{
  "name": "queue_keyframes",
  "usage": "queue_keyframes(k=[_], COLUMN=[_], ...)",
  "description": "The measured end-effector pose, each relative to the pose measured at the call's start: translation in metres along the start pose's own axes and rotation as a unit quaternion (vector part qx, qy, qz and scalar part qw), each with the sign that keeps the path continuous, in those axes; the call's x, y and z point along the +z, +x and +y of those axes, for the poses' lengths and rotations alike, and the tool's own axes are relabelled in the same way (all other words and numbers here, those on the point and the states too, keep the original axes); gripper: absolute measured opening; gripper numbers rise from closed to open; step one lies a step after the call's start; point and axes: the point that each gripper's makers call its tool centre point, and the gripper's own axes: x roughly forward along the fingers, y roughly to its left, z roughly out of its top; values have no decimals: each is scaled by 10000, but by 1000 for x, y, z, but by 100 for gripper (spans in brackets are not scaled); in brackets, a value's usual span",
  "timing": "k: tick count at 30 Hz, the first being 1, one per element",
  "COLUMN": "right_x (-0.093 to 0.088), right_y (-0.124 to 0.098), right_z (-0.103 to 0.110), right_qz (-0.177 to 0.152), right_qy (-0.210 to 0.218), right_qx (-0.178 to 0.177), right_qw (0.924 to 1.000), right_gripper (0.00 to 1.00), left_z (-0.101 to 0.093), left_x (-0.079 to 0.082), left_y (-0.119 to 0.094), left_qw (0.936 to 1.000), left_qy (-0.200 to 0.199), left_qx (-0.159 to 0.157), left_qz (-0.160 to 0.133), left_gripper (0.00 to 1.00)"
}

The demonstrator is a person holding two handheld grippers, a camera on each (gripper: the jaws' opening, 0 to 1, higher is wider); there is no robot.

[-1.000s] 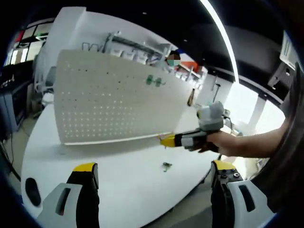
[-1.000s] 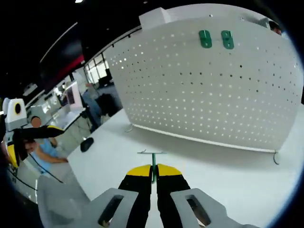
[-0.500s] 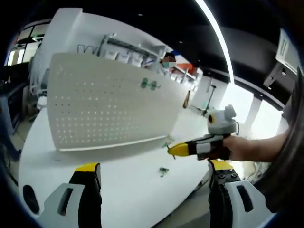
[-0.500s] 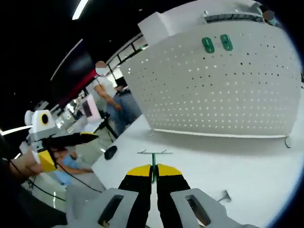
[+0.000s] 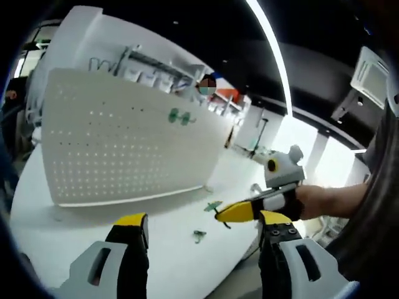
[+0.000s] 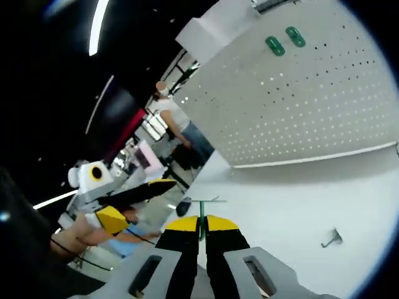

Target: Insert the hook assembly into the mounting plate slot until the hook locks in place.

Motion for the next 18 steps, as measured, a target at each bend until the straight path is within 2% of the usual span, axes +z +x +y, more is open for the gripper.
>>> queue_keyframes(k=[4,7,9,18], right_x=[-3,-6,-6,-1], right_y=[1,2,2,1], right_z=[15,19,21,25], right_qz=[145,299,342,327], right_qy=[559,696,915,1054], right_qx=[431,554,626,748], right_qw=[9974,9956,9932,9911], right_gripper=[1,1,1,1], left_z=[-5,-3,-4,-9], left_x=[-1,-2,-2,-1], left_y=[4,5,5,5], left_qw=[9998,9998,9998,9994], left_qy=[26,56,65,137], left_qx=[-170,-125,-175,-317], left_qz=[53,120,117,84], left_gripper=[61,60,55,44])
